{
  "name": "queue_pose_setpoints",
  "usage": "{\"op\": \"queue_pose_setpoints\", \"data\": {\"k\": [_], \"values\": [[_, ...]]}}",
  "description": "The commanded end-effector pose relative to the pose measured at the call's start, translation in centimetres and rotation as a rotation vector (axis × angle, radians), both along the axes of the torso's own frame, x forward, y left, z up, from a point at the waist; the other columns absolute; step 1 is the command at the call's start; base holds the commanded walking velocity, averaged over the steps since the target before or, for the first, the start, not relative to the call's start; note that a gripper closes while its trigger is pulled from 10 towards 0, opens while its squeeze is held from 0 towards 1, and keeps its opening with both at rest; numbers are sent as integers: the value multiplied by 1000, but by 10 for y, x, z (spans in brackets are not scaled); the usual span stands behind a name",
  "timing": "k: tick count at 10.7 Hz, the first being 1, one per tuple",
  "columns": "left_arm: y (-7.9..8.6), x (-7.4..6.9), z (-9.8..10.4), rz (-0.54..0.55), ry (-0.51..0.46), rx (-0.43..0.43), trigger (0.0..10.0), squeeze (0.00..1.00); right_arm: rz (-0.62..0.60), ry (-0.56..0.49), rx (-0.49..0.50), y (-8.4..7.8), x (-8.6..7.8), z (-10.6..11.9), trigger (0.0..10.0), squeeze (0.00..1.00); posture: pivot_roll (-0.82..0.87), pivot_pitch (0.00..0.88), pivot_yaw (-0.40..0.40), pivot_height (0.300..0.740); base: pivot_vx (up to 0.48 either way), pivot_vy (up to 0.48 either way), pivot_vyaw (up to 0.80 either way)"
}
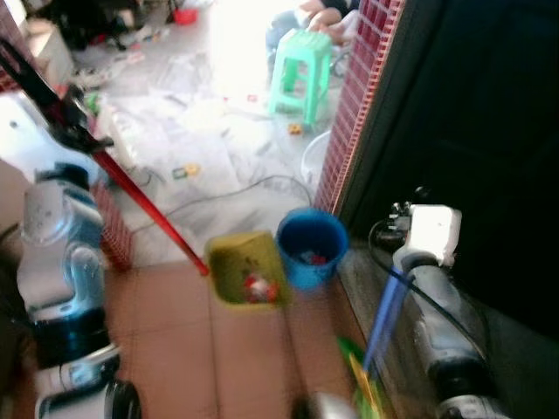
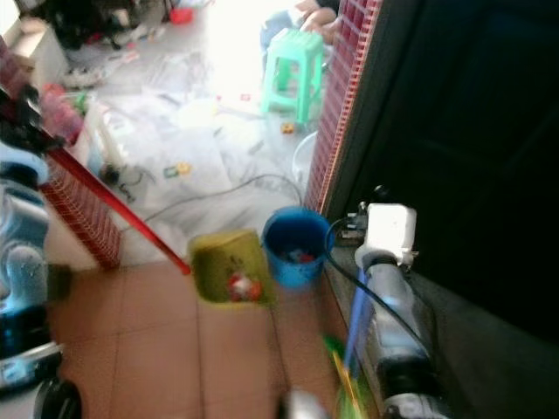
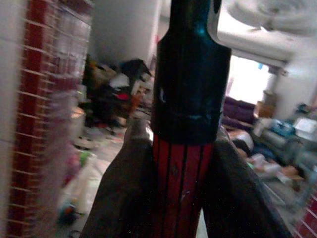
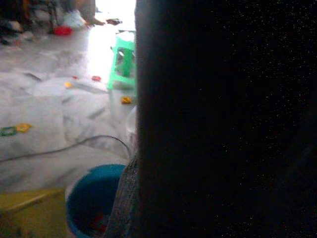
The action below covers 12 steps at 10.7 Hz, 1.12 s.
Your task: Sweep floor
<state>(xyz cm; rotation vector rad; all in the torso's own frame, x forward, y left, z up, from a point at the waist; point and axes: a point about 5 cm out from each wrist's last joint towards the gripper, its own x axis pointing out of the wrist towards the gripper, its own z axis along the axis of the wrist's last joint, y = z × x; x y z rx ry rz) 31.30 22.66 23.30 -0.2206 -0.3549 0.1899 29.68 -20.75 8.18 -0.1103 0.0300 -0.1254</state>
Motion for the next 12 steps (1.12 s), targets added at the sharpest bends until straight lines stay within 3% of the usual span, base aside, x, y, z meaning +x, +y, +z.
{"op": "queue_pose_setpoints", "data": {"k": [1,8,10,12], "values": [[0,-3,19,-11,-94,-28,10000,0,26,-42,-17,6,6,11,10000,0,-67,0,-8,740,480,0,0],[-5,0,20,-16,-102,-9,10000,0,27,-38,-19,7,7,11,10000,0,-68,0,-7,740,477,0,0],[-11,1,21,-26,-108,4,10000,0,28,-37,-21,6,7,11,10000,0,-68,0,-8,740,459,0,0],[-28,1,16,-66,-113,52,10000,0,31,-35,-20,6,8,11,10000,0,-60,0,-13,740,176,0,0]]}}
